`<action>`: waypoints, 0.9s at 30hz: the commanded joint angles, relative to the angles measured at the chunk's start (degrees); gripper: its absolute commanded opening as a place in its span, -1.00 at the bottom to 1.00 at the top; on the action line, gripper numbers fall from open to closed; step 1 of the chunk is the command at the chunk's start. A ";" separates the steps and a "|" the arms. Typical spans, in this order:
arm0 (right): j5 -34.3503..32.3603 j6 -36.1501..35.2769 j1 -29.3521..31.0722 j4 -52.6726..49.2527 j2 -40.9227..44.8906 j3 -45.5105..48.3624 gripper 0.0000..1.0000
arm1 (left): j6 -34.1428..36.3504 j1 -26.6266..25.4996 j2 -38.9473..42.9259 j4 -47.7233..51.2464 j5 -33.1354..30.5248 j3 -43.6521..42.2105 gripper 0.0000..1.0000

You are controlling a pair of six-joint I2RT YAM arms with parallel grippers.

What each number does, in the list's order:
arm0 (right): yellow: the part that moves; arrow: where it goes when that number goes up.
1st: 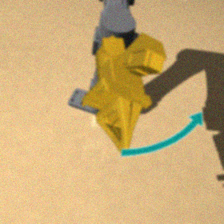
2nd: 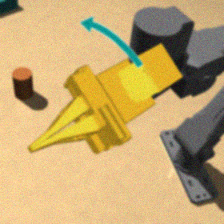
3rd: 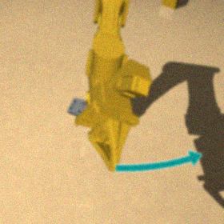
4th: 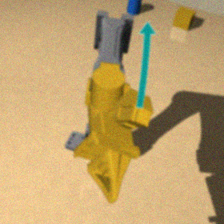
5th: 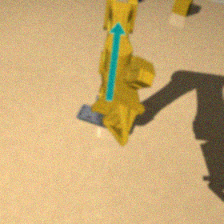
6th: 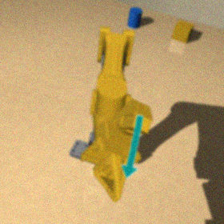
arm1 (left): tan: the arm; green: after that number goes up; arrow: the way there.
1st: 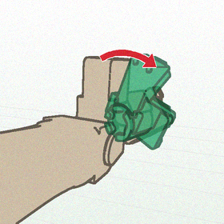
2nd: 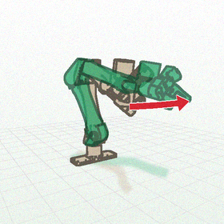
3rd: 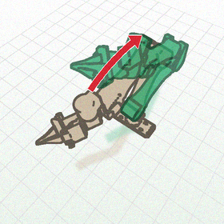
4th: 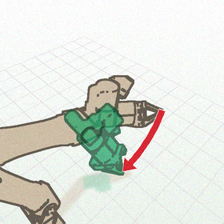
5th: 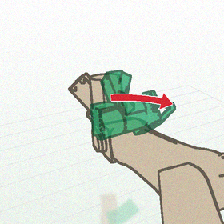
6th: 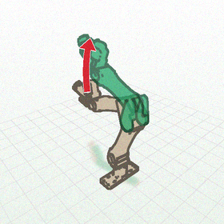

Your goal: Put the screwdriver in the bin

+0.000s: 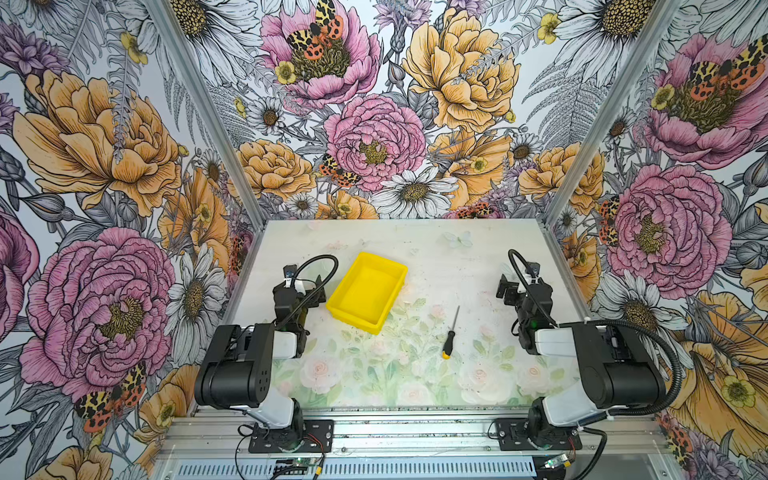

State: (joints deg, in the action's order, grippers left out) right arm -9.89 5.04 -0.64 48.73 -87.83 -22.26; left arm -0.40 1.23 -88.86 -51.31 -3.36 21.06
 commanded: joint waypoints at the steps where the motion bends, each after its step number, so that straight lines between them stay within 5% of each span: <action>1: -0.90 0.47 0.39 1.65 -0.04 0.20 0.99 | 1.06 -0.79 0.26 -1.58 -0.89 0.89 0.97; 27: -0.74 0.49 0.35 1.33 -0.23 0.00 0.99 | 0.96 -0.54 0.18 -1.23 -0.42 1.00 0.97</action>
State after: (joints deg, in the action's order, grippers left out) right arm -9.89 5.04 -0.64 48.73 -87.83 -22.26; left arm 0.01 0.60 -88.86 -51.29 -3.55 21.06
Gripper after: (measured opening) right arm 0.995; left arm 0.986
